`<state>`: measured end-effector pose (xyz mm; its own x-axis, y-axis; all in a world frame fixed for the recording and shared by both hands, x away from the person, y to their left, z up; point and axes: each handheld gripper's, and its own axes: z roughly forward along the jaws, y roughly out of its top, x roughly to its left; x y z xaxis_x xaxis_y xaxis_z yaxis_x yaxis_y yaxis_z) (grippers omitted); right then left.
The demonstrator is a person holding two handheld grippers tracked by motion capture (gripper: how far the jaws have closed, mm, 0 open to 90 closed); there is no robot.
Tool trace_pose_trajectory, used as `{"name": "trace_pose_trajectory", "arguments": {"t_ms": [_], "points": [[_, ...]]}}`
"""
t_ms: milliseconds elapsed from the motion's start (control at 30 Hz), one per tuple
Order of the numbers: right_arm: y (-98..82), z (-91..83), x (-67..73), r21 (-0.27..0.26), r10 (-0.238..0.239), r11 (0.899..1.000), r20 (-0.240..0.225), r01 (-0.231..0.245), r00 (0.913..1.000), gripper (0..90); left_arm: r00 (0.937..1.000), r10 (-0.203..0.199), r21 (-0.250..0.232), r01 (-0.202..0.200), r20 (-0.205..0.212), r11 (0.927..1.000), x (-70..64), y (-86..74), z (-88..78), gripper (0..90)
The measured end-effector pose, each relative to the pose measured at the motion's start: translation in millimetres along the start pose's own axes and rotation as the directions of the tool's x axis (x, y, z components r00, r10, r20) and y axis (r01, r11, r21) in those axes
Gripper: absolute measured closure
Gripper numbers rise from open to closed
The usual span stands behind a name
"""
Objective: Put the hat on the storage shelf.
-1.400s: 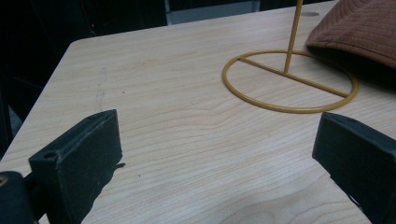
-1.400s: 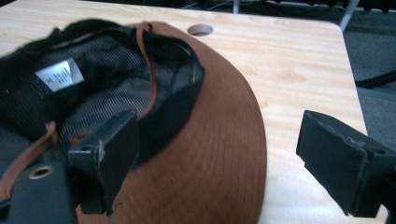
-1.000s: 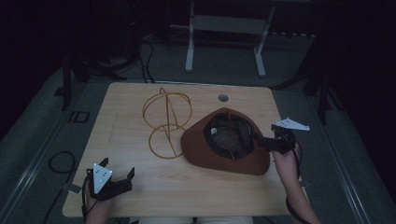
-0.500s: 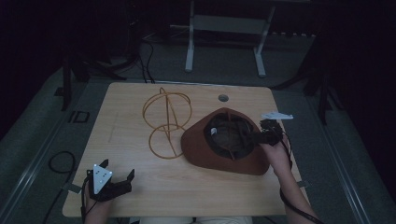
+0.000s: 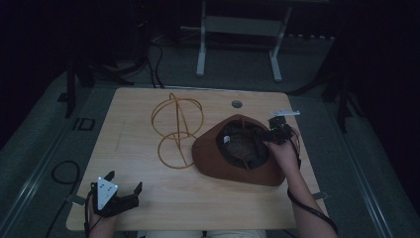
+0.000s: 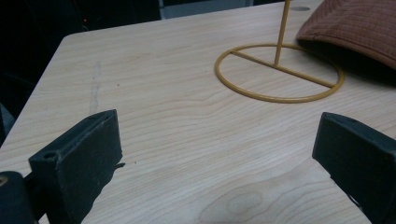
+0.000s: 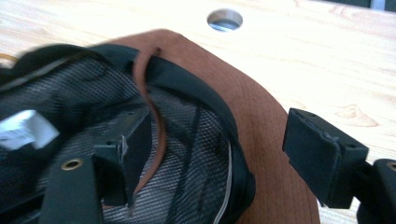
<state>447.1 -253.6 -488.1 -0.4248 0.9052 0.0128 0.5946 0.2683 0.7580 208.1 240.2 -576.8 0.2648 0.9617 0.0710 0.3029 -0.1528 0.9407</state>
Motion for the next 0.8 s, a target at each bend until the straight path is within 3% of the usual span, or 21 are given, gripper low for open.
{"name": "trace_pose_trajectory", "arguments": {"t_ms": [233,367,567,667,800], "points": [[-1.0,23.6,-2.0,0.076,-0.034,0.997,0.03,0.032,0.999,28.7,1.0,0.009,0.01,-0.009,-0.001,0.9999,-2.1,0.0,0.0,2.0],[-4.3,35.5,-3.2,0.142,-0.062,0.988,0.04,0.056,0.9973,28.3,0.9999,0.0,0.011,0.0,0.01,0.9999,-3.4,0.4,-0.5,2.0],[-12.9,48.7,-3.6,0.189,-0.088,0.979,0.053,0.077,0.9947,32.9,0.9996,-0.019,0.015,0.018,0.021,0.9997,-4.0,0.8,-0.2,2.0],[-17.9,54.0,-4.0,0.197,-0.088,0.978,0.069,0.073,0.9937,39.5,0.9994,-0.026,0.02,0.026,0.022,0.9995,-4.5,1.4,-0.6,2.0],[-17.5,55.0,-0.9,0.209,-0.102,0.975,0.125,0.074,0.9869,51.3,0.9995,-0.019,0.026,0.018,0.027,0.9995,-5.5,1.5,-0.3,2.0]]}}
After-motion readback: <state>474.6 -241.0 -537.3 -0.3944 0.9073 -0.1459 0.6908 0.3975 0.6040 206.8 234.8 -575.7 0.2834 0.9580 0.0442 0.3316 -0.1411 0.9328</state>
